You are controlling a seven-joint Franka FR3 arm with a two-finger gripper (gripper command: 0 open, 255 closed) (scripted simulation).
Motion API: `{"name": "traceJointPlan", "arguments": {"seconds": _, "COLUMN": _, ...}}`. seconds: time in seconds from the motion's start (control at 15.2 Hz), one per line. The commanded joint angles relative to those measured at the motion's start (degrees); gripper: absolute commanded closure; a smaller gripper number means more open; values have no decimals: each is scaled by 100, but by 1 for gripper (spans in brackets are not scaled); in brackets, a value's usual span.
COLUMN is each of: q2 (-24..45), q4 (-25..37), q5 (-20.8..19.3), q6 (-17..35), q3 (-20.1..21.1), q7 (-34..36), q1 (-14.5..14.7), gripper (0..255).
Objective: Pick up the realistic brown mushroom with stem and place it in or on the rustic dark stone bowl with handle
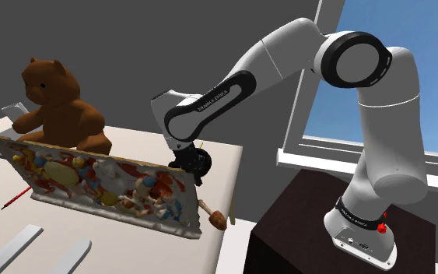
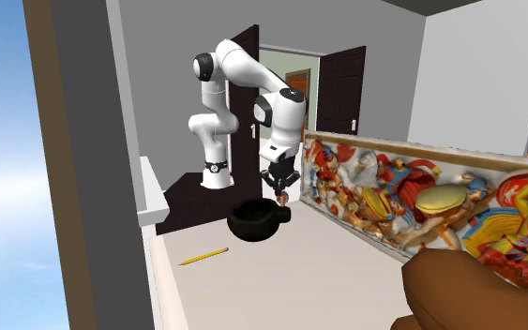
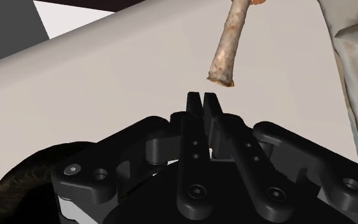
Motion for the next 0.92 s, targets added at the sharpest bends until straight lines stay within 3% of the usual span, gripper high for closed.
{"name": "traceJointPlan", "arguments": {"seconds": 0.0, "q2": 0, "q4": 0, "q5": 0, "q6": 0, "q3": 0, "q7": 0, "q1": 0, "gripper": 255}}
{"name": "traceJointPlan", "arguments": {"seconds": 0.26, "q2": 0, "q4": 0, "q5": 0, "q6": 0, "q3": 0, "q7": 0, "q1": 0, "gripper": 255}}
{"name": "traceJointPlan", "arguments": {"seconds": 0.33, "q2": 0, "q4": 0, "q5": 0, "q6": 0, "q3": 0, "q7": 0, "q1": 0, "gripper": 0}}
{"name": "traceJointPlan", "arguments": {"seconds": 0.66, "q2": -509, "q4": -1280, "q5": 3, "q6": 1082, "q3": 28, "q7": 1341, "q1": 413, "gripper": 0}}
{"name": "traceJointPlan", "arguments": {"seconds": 0.86, "q2": -602, "q4": -1693, "q5": -55, "q6": 1515, "q3": 38, "q7": 2019, "q1": 650, "gripper": 0}}
